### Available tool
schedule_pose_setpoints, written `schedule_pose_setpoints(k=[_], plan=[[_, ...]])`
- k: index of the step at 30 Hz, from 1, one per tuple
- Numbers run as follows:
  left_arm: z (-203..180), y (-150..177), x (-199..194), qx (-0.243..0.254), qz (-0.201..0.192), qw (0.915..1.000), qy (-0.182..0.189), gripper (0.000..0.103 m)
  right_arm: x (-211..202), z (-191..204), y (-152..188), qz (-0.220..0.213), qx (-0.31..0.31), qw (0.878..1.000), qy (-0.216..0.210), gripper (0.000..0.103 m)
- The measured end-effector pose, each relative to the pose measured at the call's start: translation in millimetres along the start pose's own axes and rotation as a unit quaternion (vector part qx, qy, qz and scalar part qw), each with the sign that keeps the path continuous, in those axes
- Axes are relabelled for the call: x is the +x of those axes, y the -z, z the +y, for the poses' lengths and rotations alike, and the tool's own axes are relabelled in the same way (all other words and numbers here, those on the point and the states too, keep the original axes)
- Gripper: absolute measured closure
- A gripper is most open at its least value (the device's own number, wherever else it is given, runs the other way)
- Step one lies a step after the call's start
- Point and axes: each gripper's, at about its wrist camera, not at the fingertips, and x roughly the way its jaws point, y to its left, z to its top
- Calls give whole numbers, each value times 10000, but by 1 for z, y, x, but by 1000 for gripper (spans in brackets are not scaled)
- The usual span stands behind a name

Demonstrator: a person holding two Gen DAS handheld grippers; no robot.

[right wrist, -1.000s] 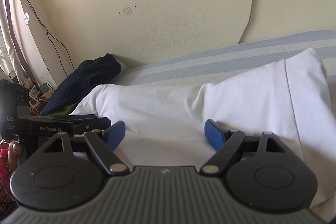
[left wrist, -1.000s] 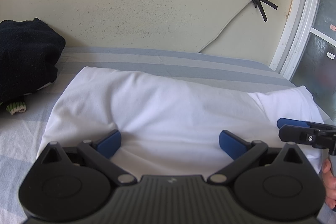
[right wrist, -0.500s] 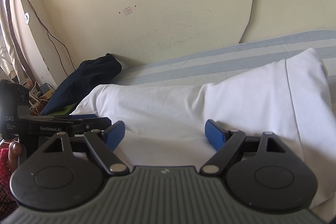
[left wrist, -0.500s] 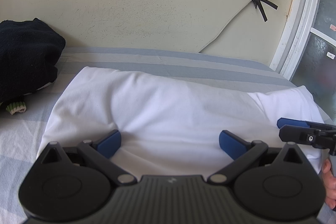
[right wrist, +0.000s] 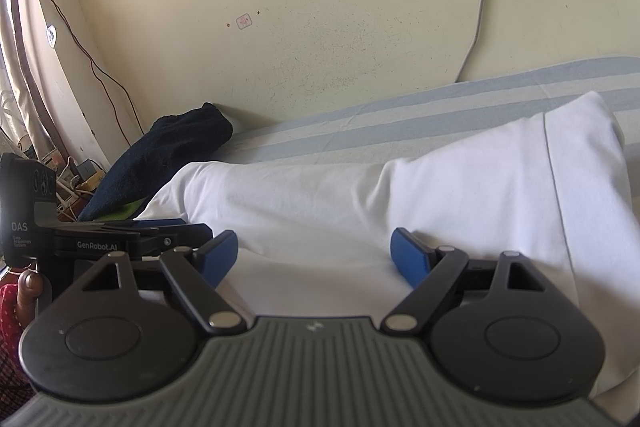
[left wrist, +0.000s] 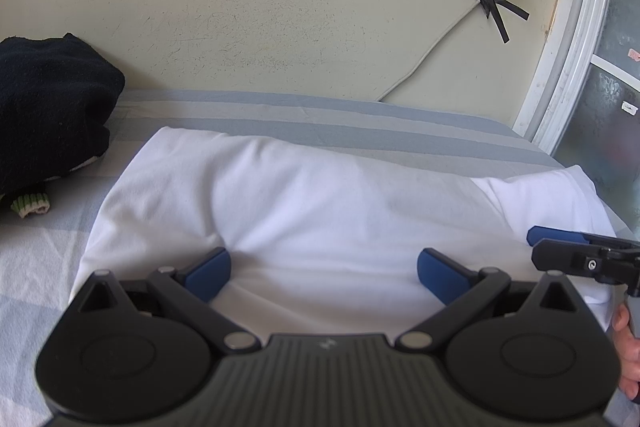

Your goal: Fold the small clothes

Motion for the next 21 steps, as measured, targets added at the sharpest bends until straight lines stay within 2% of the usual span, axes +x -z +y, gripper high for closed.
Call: schedule_pose_setpoints(k=[21], plan=[[0, 0, 0, -1, -1, 10000, 3, 0, -1, -1, 0, -3, 10, 10000, -9, 17]])
